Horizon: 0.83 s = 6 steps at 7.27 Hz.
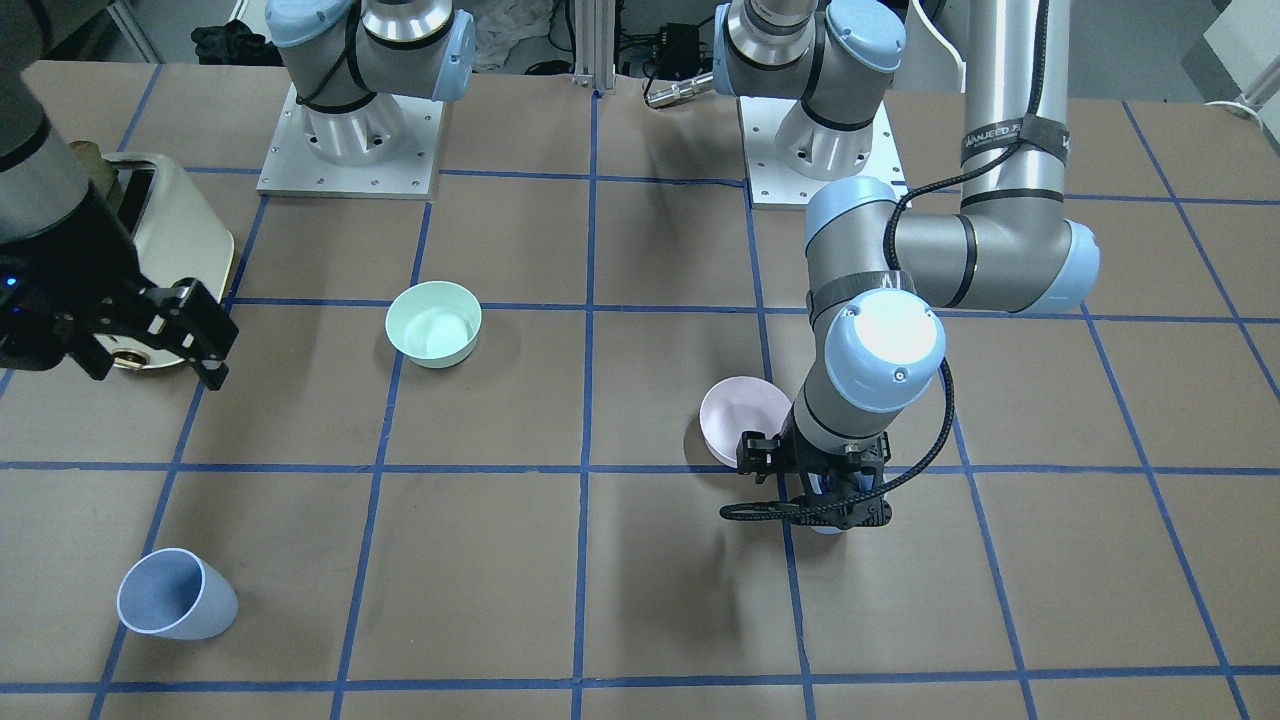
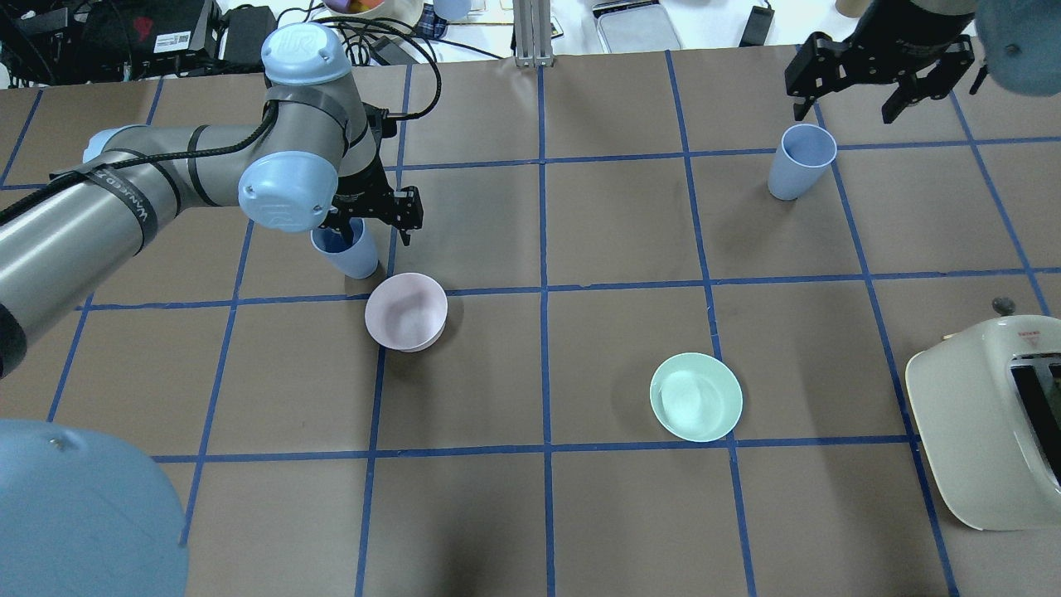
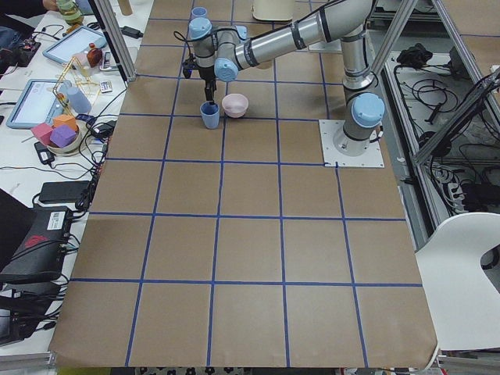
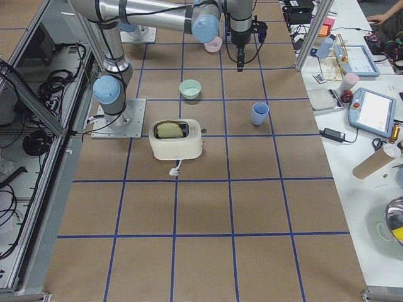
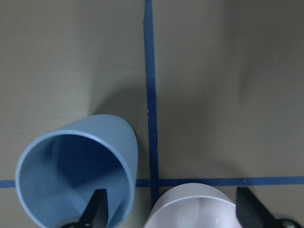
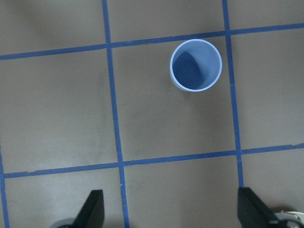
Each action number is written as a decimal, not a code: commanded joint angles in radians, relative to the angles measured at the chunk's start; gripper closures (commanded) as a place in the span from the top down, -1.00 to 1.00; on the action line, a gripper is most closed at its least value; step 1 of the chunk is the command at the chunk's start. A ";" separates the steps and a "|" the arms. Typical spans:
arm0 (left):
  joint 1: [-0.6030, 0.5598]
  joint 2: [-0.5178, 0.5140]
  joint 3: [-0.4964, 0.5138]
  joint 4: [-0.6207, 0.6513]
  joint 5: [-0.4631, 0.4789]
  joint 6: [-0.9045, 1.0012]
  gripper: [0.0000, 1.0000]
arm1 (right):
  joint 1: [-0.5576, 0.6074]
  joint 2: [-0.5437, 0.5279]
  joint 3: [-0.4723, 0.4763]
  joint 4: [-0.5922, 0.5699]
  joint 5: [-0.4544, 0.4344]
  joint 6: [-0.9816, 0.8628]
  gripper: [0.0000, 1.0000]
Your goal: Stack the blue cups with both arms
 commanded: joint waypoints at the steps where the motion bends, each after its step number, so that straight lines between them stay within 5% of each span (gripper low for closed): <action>1: -0.001 -0.004 -0.010 0.002 0.017 0.003 -1.00 | -0.068 0.120 -0.016 -0.067 0.001 -0.060 1.00; 3: -0.002 0.011 -0.005 0.002 0.020 0.003 -1.00 | -0.073 0.265 -0.080 -0.184 0.002 -0.118 1.00; 6: -0.042 0.050 0.039 -0.010 0.040 0.000 -1.00 | -0.075 0.360 -0.124 -0.186 0.002 -0.176 1.00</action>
